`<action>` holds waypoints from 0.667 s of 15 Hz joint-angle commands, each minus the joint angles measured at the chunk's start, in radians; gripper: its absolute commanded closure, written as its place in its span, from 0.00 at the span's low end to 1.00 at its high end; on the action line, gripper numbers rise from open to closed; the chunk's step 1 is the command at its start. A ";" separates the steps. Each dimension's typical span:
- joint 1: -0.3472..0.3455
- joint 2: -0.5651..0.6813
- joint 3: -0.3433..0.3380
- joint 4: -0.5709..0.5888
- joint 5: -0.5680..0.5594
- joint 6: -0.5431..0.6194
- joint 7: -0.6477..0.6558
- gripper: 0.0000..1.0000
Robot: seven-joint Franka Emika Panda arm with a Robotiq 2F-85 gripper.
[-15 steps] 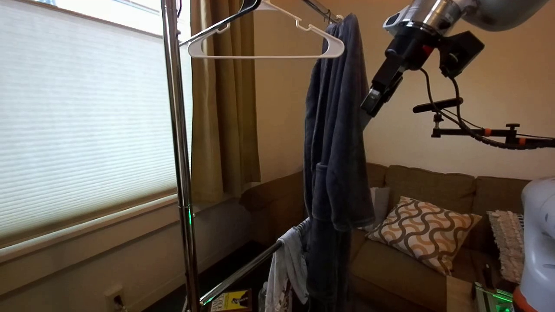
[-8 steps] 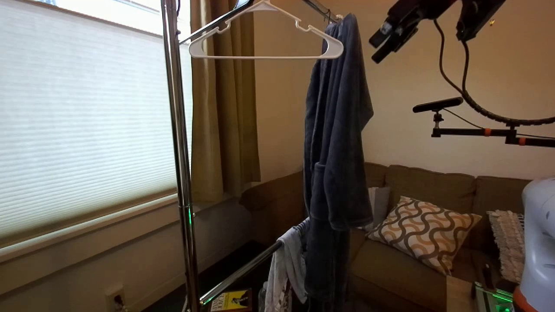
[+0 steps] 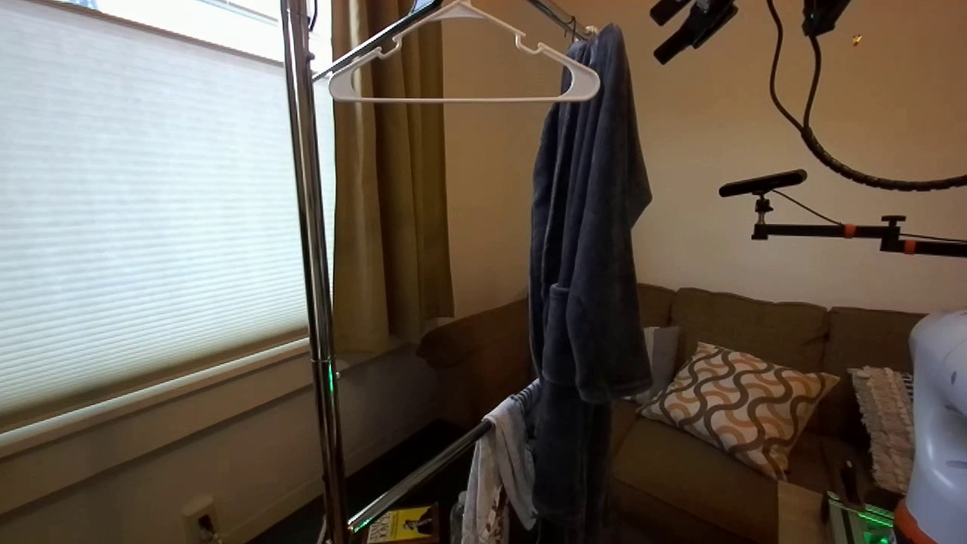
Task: Move the white hanger to the bottom rail
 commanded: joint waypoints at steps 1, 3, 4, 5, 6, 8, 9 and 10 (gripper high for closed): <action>-0.016 0.050 -0.008 0.049 -0.051 0.000 -0.080 0.00; -0.034 0.098 -0.017 0.099 -0.121 -0.030 -0.136 0.00; -0.032 0.123 -0.022 0.119 -0.146 -0.038 -0.164 0.00; -0.023 0.148 -0.029 0.134 -0.161 -0.046 -0.192 0.00; -0.004 0.174 -0.040 0.149 -0.159 -0.045 -0.223 0.00; 0.042 0.219 -0.063 0.182 -0.120 -0.047 -0.284 0.00; 0.061 0.236 -0.069 0.202 -0.104 -0.057 -0.313 0.00; 0.083 0.249 -0.074 0.220 -0.087 -0.077 -0.341 0.00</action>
